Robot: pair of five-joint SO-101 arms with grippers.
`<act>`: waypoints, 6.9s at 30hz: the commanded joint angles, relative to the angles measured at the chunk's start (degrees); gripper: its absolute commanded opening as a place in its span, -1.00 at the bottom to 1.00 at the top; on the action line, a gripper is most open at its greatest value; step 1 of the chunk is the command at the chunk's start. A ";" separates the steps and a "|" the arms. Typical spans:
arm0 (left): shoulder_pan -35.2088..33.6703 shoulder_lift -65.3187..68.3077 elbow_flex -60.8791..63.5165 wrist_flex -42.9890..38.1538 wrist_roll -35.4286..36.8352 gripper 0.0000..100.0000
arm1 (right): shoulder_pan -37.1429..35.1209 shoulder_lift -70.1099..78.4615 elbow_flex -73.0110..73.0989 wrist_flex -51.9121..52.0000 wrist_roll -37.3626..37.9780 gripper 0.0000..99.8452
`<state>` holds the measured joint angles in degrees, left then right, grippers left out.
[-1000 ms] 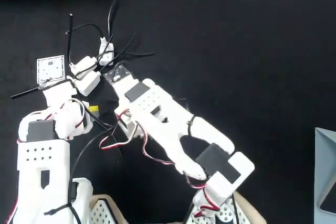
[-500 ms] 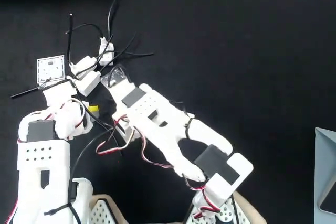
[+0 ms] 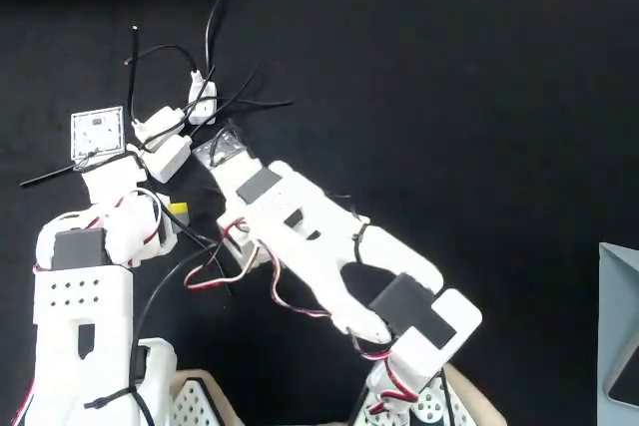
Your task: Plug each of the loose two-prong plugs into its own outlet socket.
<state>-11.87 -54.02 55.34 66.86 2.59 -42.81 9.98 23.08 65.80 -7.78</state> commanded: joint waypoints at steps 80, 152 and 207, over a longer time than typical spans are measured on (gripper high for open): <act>6.64 -25.58 7.69 -4.66 2.73 -0.49 | -5.36 -66.51 25.80 -8.18 9.58 -0.98; 28.44 33.67 -14.11 -19.43 -29.89 -0.43 | 41.93 -66.86 30.81 -8.97 17.85 -0.98; 35.38 69.98 -54.90 10.29 -36.48 -0.94 | 41.76 -66.86 31.96 -10.20 17.76 -0.98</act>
<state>23.65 16.57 8.66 68.00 -36.26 -1.41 -55.78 55.25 56.31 9.71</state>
